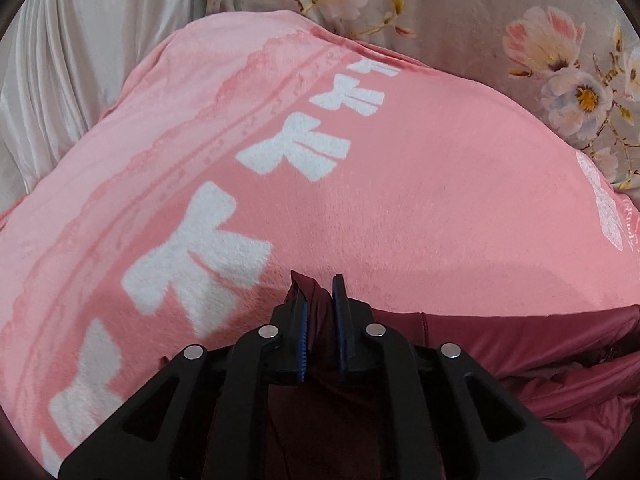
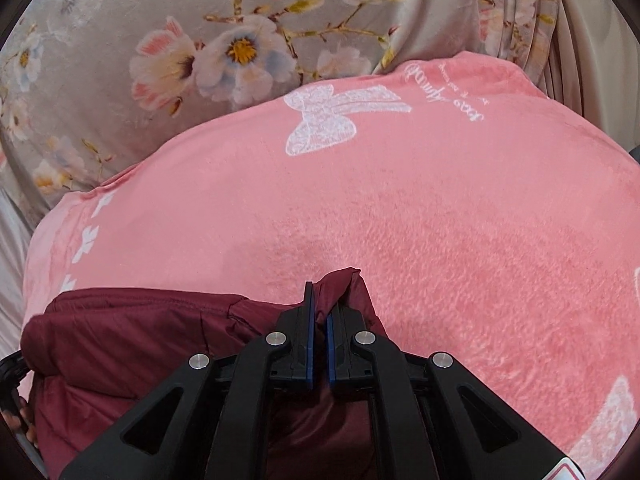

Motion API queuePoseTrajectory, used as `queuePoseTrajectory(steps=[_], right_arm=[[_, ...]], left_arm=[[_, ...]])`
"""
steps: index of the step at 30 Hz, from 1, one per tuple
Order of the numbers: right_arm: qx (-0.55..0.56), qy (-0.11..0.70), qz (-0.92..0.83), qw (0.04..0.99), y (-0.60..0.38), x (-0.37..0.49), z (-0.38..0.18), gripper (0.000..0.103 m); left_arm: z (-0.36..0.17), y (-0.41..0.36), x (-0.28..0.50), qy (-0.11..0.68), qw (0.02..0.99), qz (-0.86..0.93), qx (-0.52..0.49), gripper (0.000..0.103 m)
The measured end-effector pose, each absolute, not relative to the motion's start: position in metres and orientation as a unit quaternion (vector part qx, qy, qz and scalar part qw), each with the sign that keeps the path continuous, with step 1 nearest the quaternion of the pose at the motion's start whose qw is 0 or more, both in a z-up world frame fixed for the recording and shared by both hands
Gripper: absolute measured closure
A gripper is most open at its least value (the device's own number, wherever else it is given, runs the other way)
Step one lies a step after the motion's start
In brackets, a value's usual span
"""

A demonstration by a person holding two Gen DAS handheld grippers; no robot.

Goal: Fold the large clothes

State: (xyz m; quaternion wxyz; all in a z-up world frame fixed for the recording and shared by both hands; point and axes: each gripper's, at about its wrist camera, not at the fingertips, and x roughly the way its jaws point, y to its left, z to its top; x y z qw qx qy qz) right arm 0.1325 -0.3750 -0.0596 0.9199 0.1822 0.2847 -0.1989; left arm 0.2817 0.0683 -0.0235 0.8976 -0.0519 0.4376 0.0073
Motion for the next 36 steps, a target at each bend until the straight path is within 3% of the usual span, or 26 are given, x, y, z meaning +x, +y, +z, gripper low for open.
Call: queuePoseTrajectory(steps=[5,7,8,9,11,14,19,25,36], right_arm=[[0.224,0.247,-0.185,0.924,-0.387,0.116,-0.052,0.088],[0.224,0.206,-0.201,0.931,-0.386,0.096,-0.037,0.07],[0.216,0.18,-0.206,0.937,-0.383,0.082,-0.026,0.07],[0.21,0.165,-0.203,0.942,-0.379,0.074,-0.017,0.07],[0.195,0.145,-0.188,0.952,-0.367,0.061,0.0,0.07],[0.148,0.16,-0.146,0.965,-0.328,0.066,0.017,0.076],[0.083,0.248,-0.048,0.964,-0.245,0.12,0.01,0.099],[0.048,0.317,-0.035,0.947,-0.205,0.175,-0.023,0.101],[0.116,0.367,-0.038,0.922,-0.238,0.212,-0.068,0.103]], left_arm=[[-0.018,0.077,0.281,0.43,0.9,0.006,-0.073,0.083],[0.001,0.085,0.27,0.402,0.913,0.027,-0.066,0.055],[0.018,0.091,0.259,0.37,0.926,0.05,-0.058,0.027],[0.037,0.097,0.246,0.33,0.941,0.055,-0.056,0.022],[0.069,0.101,0.23,0.291,0.954,0.054,-0.046,0.022],[0.095,0.086,0.223,0.296,0.954,0.009,-0.044,0.033],[0.078,0.003,0.224,0.357,0.93,-0.085,0.0,0.042],[0.018,-0.054,0.241,0.417,0.904,-0.091,0.029,0.052],[-0.029,-0.054,0.264,0.444,0.894,-0.064,0.015,0.052]])
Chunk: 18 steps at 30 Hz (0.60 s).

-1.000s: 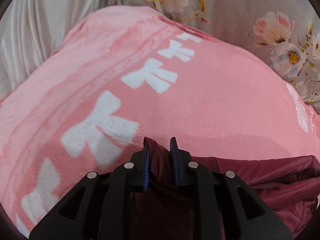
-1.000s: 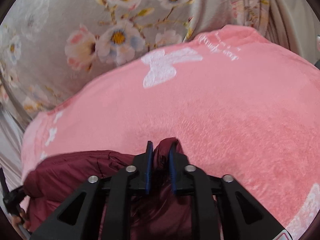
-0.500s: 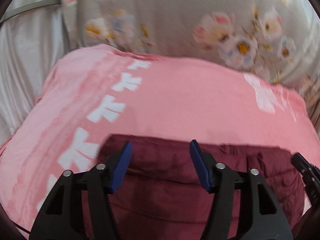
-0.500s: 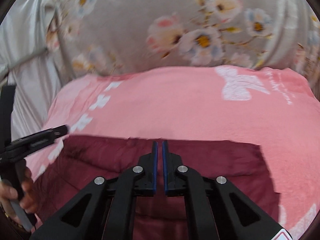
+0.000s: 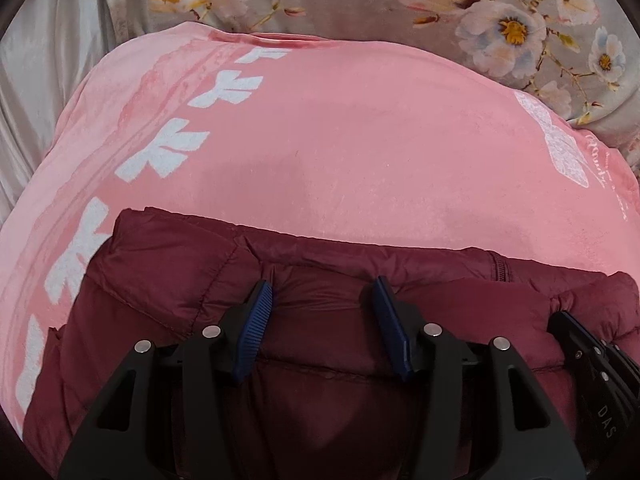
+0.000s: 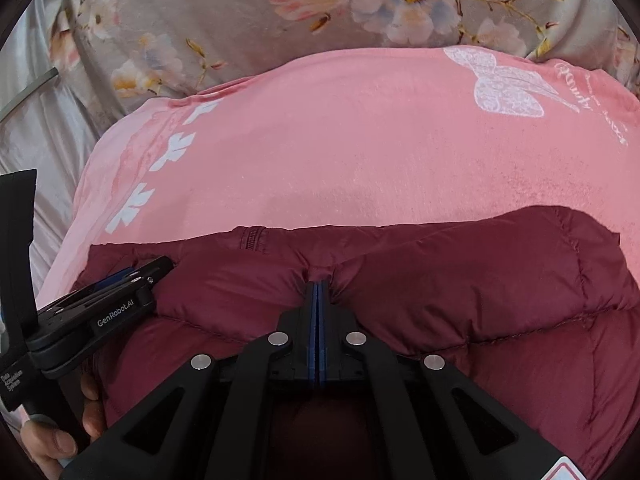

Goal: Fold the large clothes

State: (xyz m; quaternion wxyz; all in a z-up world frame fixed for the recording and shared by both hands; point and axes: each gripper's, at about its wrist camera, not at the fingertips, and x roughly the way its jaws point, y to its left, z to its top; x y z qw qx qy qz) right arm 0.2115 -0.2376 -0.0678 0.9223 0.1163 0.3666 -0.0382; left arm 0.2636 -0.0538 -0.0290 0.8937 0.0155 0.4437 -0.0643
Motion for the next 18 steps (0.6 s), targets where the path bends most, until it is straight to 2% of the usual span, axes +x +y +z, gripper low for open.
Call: queuePoseTrajectory(steps=[18], right_arm=[[0.103,0.377,-0.048,0.919,-0.235,0.216,-0.081,0.103]], left_arm=[[-0.039,-0.064,0.264,0.432,0.9,-0.043,0.053,0.051]])
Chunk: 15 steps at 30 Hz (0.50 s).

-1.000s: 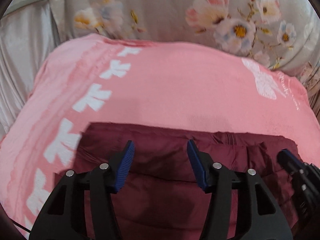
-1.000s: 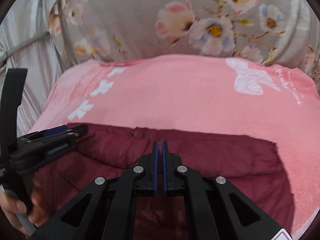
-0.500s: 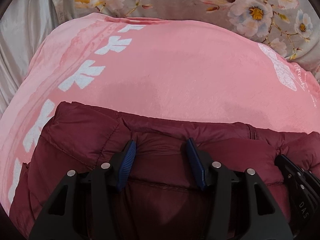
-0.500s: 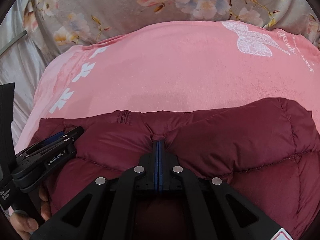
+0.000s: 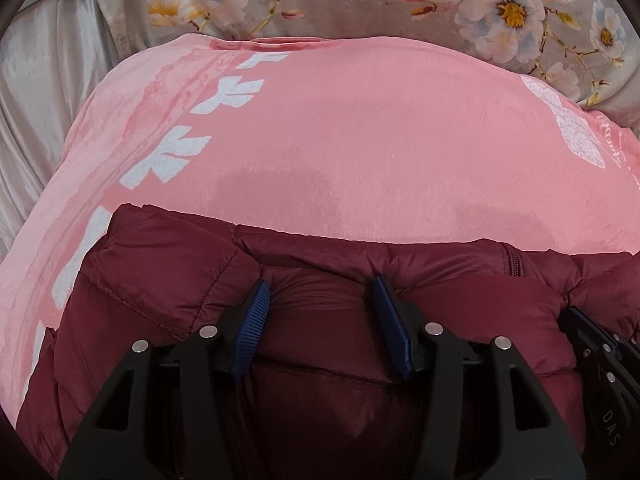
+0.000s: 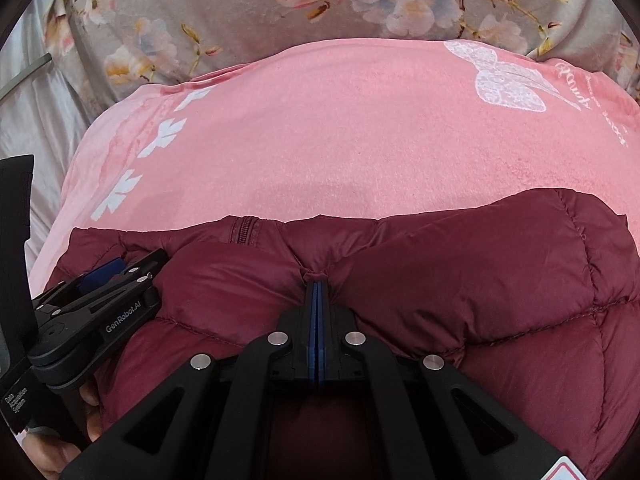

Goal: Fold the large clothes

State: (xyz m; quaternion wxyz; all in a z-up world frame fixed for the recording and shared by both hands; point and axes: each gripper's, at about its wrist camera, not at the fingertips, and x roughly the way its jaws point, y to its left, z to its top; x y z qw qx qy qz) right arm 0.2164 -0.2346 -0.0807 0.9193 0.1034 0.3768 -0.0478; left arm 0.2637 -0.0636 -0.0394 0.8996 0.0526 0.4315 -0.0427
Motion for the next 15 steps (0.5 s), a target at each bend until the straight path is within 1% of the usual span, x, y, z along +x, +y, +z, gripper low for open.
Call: queuePoseTrajectory(steps=[5,6,7,11,15], right_arm=[[0.147,0.343,-0.031,0.927,-0.247,0.202,-0.072,0.103],[0.146,0.332,-0.043,0.931,-0.248,0.19,-0.066,0.1],[0.141,0.321,-0.041,0.936,-0.245,0.176,-0.058,0.091],[0.102,0.306,-0.015,0.947,-0.218,0.125,-0.045,0.091],[0.081,0.327,0.003,0.941,-0.188,0.095,-0.06,0.091]], left_arm=[[-0.036,-0.054,0.261,0.429,0.901,-0.06,0.023,0.048],[-0.031,-0.05,0.257,0.428,0.901,-0.064,0.013,0.048],[-0.026,-0.046,0.251,0.425,0.903,-0.067,0.006,0.048],[0.002,-0.023,0.197,0.4,0.912,-0.089,-0.017,0.046],[-0.005,-0.01,0.154,0.417,0.904,-0.089,-0.017,0.045]])
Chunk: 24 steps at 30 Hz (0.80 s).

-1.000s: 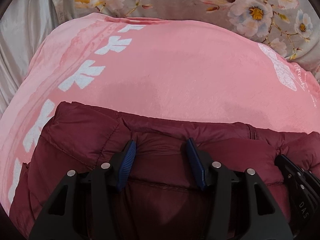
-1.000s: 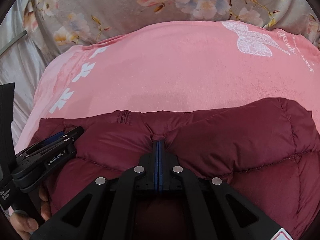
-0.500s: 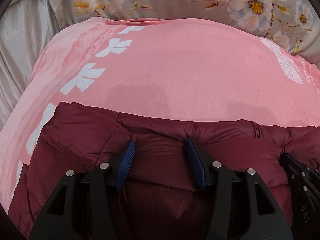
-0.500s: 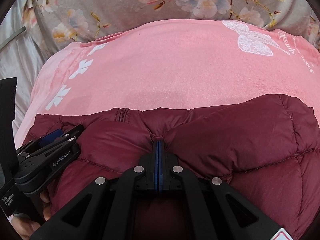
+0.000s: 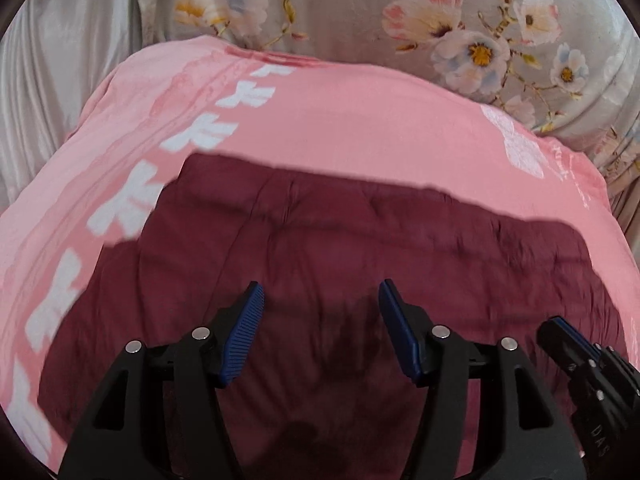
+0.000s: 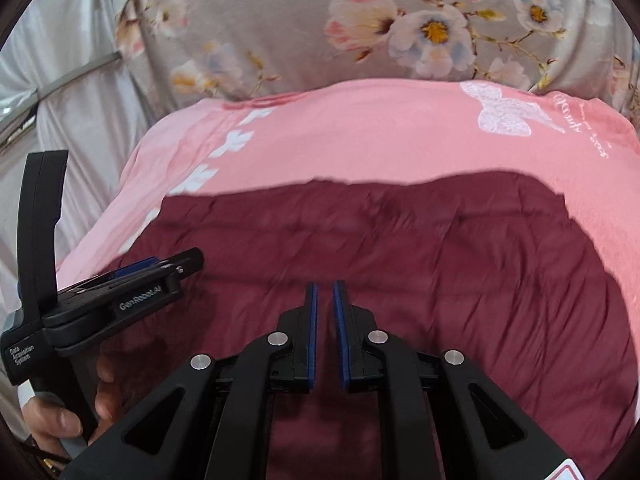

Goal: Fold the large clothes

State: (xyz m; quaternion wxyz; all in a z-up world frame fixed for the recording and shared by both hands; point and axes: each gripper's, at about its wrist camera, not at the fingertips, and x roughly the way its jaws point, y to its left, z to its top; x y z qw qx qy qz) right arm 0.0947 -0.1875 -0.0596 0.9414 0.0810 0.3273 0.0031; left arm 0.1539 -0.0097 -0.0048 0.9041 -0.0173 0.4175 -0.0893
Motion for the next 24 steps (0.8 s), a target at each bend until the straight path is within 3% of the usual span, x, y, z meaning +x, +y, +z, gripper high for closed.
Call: queuePoseTrajectory(steps=[8,24], right_arm=[[0.093,0.354,-0.01,0.931,-0.178,0.081,-0.094,0.093],[0.093,0.365,-0.014,0.926,-0.181,0.085,-0.103,0.094]], left_arm=[[-0.028,-0.009,0.122,0.41,0.909,-0.072,0.014,0.041],[-0.037,-0.018,0.124,0.415,0.907,-0.054,0.041,0.04]])
